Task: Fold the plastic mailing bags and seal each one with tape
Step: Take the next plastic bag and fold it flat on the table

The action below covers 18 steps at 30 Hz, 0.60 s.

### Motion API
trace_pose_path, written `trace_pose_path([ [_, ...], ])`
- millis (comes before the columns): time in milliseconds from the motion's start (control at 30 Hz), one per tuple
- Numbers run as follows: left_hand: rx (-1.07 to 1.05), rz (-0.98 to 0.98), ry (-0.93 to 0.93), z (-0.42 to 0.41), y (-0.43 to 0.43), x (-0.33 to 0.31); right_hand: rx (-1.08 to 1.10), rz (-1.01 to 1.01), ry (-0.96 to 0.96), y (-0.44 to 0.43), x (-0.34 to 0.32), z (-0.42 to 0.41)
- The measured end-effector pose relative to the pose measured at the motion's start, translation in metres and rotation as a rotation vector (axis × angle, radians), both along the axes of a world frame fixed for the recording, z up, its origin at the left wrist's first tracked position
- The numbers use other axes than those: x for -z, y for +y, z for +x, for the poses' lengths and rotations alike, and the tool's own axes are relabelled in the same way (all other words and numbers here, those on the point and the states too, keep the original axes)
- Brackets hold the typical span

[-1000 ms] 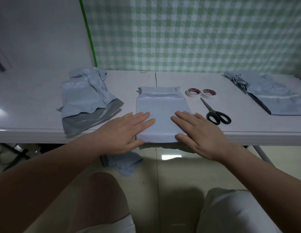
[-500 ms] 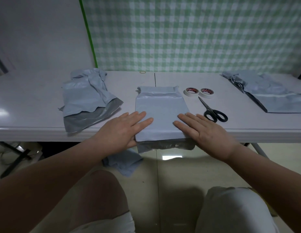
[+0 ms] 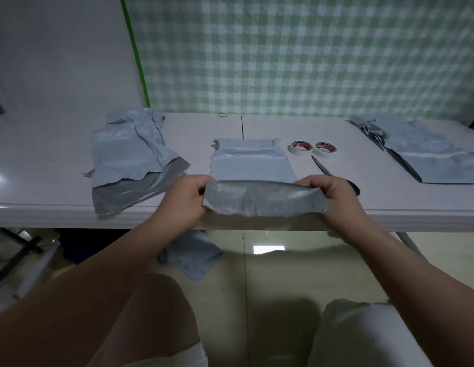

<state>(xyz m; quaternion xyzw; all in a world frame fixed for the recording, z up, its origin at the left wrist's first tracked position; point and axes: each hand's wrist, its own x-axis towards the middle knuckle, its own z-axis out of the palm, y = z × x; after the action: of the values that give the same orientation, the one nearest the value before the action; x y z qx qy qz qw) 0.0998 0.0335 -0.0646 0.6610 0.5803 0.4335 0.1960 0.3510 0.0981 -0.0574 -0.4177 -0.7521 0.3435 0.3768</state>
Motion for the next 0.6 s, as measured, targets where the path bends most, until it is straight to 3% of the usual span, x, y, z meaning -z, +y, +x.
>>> trace_pose_path([
  [133, -0.262, -0.042, -0.100, 0.012, 0.018, -0.004, 0.284, -0.058, 0.022, 0.010, 0.008, -0.022],
  [333, -0.554, -0.017, 0.182, 0.028, 0.032, 0.001, 0.544, 0.117, -0.199, 0.014, 0.011, -0.045],
  [500, -0.628, -0.032, 0.352, 0.027, 0.032, 0.008, 0.634, 0.203, -0.343, 0.016, 0.018, -0.047],
  [600, -0.616, -0.046, 0.332, 0.029, 0.029, 0.006, 0.634, 0.199, -0.412, 0.017, 0.016, -0.046],
])
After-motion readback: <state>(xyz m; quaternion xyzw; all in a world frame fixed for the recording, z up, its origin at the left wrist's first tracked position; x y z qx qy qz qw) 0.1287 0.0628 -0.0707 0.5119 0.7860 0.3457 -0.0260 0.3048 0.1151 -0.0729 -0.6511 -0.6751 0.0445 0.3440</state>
